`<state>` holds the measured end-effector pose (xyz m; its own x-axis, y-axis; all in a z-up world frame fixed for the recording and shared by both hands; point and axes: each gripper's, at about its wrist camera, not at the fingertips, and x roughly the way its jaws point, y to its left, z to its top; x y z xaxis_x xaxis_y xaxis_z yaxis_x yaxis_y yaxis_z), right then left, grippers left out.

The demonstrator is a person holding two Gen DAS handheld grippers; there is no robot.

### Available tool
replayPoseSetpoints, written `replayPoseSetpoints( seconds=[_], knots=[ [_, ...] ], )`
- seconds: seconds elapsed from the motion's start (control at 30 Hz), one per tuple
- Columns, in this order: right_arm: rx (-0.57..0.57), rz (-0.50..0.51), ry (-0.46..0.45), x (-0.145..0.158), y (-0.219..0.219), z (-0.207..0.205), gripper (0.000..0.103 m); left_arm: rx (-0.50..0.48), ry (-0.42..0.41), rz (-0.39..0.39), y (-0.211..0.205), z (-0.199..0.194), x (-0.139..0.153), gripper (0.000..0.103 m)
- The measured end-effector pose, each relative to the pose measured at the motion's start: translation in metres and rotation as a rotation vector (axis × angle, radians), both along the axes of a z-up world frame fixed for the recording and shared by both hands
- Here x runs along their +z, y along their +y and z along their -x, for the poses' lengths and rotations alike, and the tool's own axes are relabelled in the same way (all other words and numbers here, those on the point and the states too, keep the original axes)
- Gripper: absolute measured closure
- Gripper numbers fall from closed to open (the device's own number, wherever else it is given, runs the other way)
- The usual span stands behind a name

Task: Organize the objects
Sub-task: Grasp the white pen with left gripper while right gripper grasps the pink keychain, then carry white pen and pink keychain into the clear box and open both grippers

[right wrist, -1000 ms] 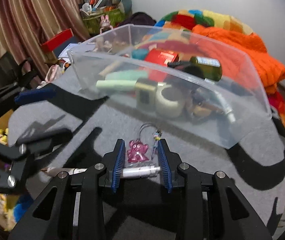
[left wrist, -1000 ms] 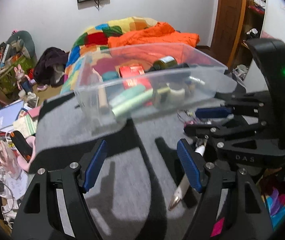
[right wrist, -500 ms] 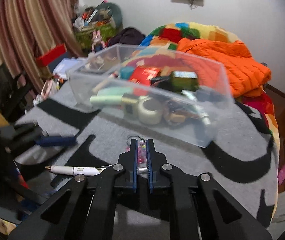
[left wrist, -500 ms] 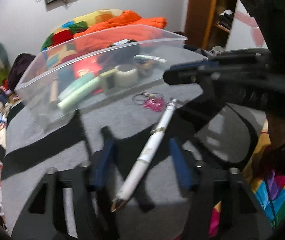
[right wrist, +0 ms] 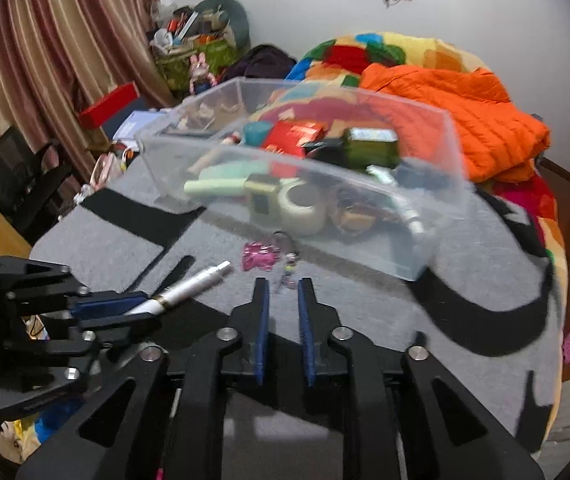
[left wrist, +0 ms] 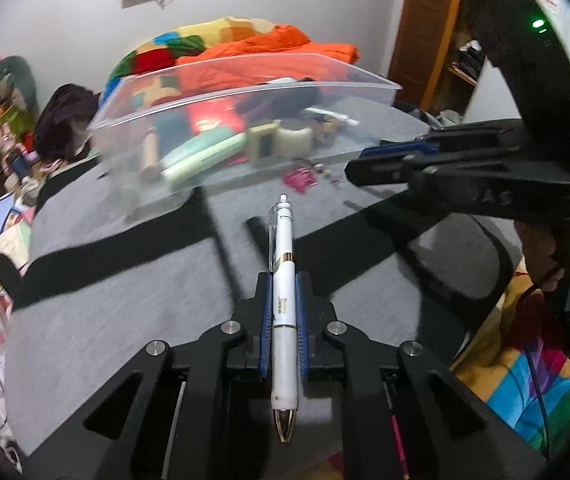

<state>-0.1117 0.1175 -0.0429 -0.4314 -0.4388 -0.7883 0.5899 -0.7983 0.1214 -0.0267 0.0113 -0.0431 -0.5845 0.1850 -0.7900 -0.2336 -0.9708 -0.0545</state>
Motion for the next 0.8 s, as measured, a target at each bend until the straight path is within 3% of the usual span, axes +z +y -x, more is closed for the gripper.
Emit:
replayPoseSetpoints(
  seconds=[0.1, 0.2, 0.37, 0.47, 0.67, 0.8],
  knots=[
    [0.004, -0.026, -0.020, -0.009, -0.015, 0.007, 0.070, 0.046, 0.000, 0.003, -0.015, -0.004, 0.000, 0.092],
    [-0.003, -0.048, -0.022, -0.013, -0.027, 0.015, 0.066, 0.064, 0.001, -0.003, -0.021, -0.005, 0.000, 0.092],
    [0.007, -0.095, -0.023, -0.020, -0.043, 0.021, 0.066, 0.035, 0.022, 0.017, -0.015, 0.002, -0.003, 0.091],
    [0.013, -0.086, -0.017, -0.020, -0.041, 0.021, 0.079, 0.020, 0.033, 0.014, -0.011, 0.011, -0.005, 0.091],
    [0.005, -0.049, 0.020, -0.008, -0.029, 0.006, 0.080, 0.041, 0.021, -0.043, -0.018, 0.020, -0.001, 0.093],
    [-0.008, -0.018, 0.060, 0.008, -0.017, -0.006, 0.080, 0.064, 0.057, -0.066, -0.024, 0.013, 0.013, 0.093]
  ],
)
